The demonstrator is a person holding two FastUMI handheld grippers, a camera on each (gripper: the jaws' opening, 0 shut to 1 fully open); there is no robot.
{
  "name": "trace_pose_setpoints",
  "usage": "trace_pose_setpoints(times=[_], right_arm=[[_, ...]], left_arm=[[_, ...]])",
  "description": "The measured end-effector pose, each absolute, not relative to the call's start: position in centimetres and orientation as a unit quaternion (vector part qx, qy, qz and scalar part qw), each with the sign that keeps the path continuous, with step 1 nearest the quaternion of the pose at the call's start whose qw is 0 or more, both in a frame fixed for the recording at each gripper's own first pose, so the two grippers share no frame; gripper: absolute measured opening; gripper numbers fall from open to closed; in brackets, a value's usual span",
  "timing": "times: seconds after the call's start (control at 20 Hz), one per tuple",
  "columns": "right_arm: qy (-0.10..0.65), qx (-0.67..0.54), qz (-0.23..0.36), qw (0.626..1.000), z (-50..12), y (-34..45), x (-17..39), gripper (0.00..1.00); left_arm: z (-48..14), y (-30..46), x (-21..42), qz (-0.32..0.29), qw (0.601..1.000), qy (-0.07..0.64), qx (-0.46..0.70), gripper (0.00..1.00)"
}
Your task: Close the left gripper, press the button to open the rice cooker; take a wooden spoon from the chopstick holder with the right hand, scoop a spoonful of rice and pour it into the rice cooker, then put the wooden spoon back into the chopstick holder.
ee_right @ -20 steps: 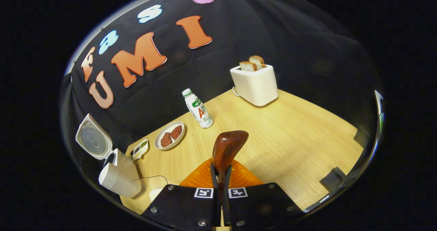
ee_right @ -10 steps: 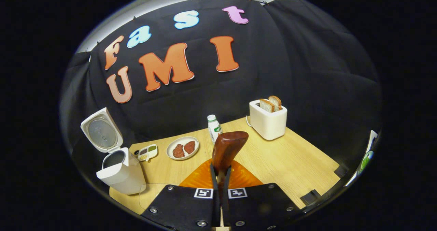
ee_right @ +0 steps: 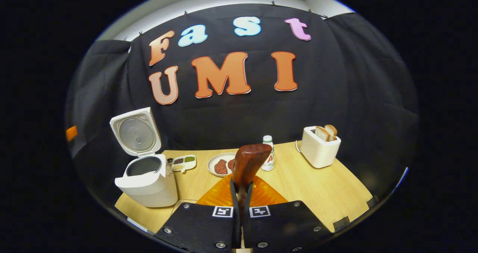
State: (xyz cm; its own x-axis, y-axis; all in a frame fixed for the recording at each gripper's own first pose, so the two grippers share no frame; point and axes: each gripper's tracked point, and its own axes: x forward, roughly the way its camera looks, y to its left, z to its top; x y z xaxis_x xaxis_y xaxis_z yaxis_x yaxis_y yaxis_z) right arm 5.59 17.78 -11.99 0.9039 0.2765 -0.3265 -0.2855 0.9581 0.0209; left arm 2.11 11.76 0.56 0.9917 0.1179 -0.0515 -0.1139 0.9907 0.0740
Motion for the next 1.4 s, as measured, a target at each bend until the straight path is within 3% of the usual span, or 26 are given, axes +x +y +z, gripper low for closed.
trace_pose_setpoints(times=[0.45, 0.9, 1.05, 1.4], right_arm=[[0.176, -0.136, 0.194, 0.956, -19.7, 23.6, 4.9, 0.01], [0.195, -0.227, 0.195, 0.934, -26.5, 23.9, 4.3, 0.01], [0.219, -0.181, 0.185, 0.941, -27.4, 23.6, 4.3, 0.02], [0.316, 0.060, 0.163, 0.933, -29.2, 24.1, 3.7, 0.01]], left_arm=[[0.0, 14.2, 1.2, 0.073, 0.996, 0.037, 0.047, 0.99], [-1.3, 16.0, 1.2, 0.089, 0.993, 0.056, 0.051, 0.99], [-1.5, 16.0, 1.3, 0.089, 0.993, 0.060, 0.053, 0.99], [-2.8, 16.6, 1.9, 0.091, 0.992, 0.074, 0.044, 0.99]])
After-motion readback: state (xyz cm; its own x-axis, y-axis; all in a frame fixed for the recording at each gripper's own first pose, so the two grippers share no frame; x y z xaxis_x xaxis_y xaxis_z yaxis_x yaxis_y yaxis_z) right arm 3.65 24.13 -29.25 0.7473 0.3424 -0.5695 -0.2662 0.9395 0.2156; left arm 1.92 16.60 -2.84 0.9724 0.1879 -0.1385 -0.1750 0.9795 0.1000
